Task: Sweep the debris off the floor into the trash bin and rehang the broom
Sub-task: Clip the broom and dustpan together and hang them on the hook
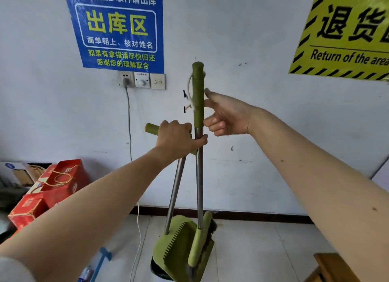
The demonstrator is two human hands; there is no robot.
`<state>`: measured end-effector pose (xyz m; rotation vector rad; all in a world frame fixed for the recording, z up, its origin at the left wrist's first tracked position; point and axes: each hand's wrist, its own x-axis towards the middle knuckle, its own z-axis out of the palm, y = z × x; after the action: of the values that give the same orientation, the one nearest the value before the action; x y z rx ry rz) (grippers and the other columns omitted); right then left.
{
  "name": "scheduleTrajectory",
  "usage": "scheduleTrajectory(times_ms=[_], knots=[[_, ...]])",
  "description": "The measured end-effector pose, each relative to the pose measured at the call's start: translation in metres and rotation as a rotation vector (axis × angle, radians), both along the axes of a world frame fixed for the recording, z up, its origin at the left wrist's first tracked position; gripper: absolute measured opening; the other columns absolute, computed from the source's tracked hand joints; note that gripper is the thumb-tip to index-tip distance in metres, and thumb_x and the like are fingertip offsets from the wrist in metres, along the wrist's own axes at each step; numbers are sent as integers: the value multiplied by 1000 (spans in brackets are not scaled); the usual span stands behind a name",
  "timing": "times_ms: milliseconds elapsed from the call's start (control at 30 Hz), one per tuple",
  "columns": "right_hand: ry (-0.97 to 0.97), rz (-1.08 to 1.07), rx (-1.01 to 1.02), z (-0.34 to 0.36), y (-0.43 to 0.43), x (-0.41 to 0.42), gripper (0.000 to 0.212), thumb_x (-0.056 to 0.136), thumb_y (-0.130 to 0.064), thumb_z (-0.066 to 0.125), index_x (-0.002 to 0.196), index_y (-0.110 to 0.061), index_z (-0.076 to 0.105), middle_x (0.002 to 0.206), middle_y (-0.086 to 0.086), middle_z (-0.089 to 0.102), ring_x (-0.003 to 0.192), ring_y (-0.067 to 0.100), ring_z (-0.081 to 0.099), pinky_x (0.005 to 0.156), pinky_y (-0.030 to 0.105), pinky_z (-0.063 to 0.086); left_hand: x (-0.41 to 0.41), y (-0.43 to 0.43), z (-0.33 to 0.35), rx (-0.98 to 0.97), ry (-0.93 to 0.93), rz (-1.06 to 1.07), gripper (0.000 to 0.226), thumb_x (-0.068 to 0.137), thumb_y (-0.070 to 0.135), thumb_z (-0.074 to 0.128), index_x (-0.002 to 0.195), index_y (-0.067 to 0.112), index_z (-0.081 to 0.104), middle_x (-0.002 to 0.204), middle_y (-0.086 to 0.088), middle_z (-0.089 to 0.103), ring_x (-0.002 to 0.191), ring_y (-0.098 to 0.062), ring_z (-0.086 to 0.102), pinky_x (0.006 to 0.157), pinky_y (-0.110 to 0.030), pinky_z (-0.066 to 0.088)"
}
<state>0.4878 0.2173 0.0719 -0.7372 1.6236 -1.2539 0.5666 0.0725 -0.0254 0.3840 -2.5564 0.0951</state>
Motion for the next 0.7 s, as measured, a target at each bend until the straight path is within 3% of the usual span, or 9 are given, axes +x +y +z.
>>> scheduleTrajectory(times_ms=[100, 167, 233, 300, 367, 467, 567, 700], knots=[[135, -229, -96, -51, 11, -20, 42, 94, -51, 51, 119, -17, 58, 66, 5, 50, 51, 18, 49, 50, 27, 47, -8, 0, 11, -5, 28, 38, 65, 74, 78, 27, 72, 22, 59, 54, 7, 51, 65, -17, 53, 68, -35, 31], [162, -210, -99, -93, 16, -25, 38, 91, -47, 59, 112, -16, 65, 88, 9, 62, 73, 21, 61, 65, 32, 53, -14, -1, 20, -4, 48, 55, 66, 73, 79, 27, 71, 22, 59, 55, 6, 52, 63, -17, 51, 67, -35, 30], [187, -107, -63, -129, 17, -21, 51, 81, -55, 67, 119, -21, 62, 116, 1, 64, 104, 19, 60, 87, 34, 50, -19, -3, 30, 17, 47, 58, 65, 72, 79, 29, 69, 21, 58, 55, 5, 54, 62, -16, 51, 69, -35, 32], [336, -53, -1, -154, 13, -17, 67, 72, -60, 73, 130, -33, 53, 131, -9, 59, 121, 10, 53, 103, 34, 42, -24, -1, 39, 49, 45, 29, 65, 72, 81, 32, 64, 20, 53, 54, 4, 54, 59, -16, 52, 69, -35, 36], [435, -100, 10, -162, 4, -13, 72, 66, -58, 76, 131, -41, 50, 127, -17, 60, 121, 5, 54, 110, 36, 39, -29, 8, 45, 72, 60, -36, 64, 70, 81, 35, 59, 20, 47, 50, 5, 50, 53, -15, 49, 67, -35, 38], [303, -127, -118, -159, -6, -22, 69, 66, -47, 81, 129, -36, 54, 125, -12, 65, 122, 8, 56, 114, 41, 36, -36, 20, 52, 115, 65, -123, 63, 68, 80, 40, 56, 18, 43, 48, 6, 45, 50, -15, 47, 62, -33, 37], [190, 16, -233, -151, -6, -31, 49, 77, -27, 79, 122, -33, 61, 121, -7, 69, 121, 11, 59, 113, 37, 35, -41, 20, 57, 251, 17, -174, 63, 66, 80, 46, 58, 17, 46, 49, 5, 46, 50, -15, 48, 55, -30, 37], [196, -39, -276, -150, -9, -42, 25, 78, -17, 79, 100, -17, 67, 98, 5, 66, 110, 28, 63, 111, 48, 39, -49, 18, 55, 353, 30, -181, 61, 64, 79, 51, 59, 19, 43, 50, 6, 45, 51, -14, 46, 51, -28, 31]])
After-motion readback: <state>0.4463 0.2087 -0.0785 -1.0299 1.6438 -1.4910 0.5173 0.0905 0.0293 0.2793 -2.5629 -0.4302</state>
